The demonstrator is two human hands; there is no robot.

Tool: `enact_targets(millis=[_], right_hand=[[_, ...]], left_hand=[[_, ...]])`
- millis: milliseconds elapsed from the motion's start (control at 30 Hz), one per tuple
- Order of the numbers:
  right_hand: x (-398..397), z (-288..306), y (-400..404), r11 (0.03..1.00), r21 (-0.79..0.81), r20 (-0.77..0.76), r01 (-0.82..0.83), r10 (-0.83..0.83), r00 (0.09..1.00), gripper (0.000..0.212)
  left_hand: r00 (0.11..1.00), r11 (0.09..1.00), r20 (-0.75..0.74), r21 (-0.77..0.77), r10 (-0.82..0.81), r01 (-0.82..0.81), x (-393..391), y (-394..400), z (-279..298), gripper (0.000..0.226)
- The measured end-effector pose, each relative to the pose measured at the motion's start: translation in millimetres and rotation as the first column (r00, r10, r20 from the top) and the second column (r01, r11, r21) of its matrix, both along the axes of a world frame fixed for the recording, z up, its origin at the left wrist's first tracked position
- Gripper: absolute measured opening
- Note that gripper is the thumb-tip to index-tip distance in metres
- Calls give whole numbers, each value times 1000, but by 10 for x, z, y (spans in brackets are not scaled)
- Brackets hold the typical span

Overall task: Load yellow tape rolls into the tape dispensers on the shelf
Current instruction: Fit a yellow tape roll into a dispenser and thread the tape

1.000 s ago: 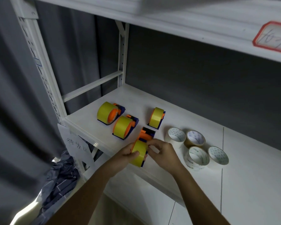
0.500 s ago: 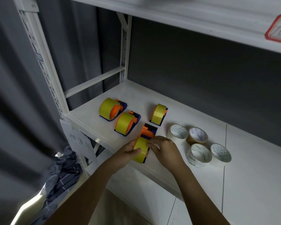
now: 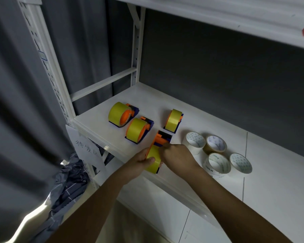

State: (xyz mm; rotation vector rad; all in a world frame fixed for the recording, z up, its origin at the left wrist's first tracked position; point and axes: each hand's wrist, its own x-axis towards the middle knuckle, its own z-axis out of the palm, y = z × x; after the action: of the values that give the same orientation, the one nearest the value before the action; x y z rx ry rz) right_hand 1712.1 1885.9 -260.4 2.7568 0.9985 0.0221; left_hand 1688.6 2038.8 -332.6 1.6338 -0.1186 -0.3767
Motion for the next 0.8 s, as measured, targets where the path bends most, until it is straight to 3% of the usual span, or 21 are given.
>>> enact_targets(millis=[167,300,367,567,700,800], right_hand=[[45,-140,-78,975,217,-11,46,-45,999,17],[60,-155,-220,823,555,-190,123,-19,982,19],[38,-155,-258,766,625,-245,153,6,970,14],[61,-105,-223,802,569,-244,179,-43,969,11],[113,-38,-102,949,301,-128,90,-54,990,21],[111,-29,-28,987,146,-70,73,-63,996,16]], left_hand=[[1000,1000,-1,-25,-5,5,-17,0,58,31],[1000,999,-11,-47,-12,11,-25,7,82,30],[1000,999,-4,-45,-7,7,-11,6,81,30],[999,998,11,-51,-31,32,-1,15,63,30],[999,998,12,-44,-33,34,-6,17,86,31],[999,999,14,-44,-31,32,-6,12,85,32]])
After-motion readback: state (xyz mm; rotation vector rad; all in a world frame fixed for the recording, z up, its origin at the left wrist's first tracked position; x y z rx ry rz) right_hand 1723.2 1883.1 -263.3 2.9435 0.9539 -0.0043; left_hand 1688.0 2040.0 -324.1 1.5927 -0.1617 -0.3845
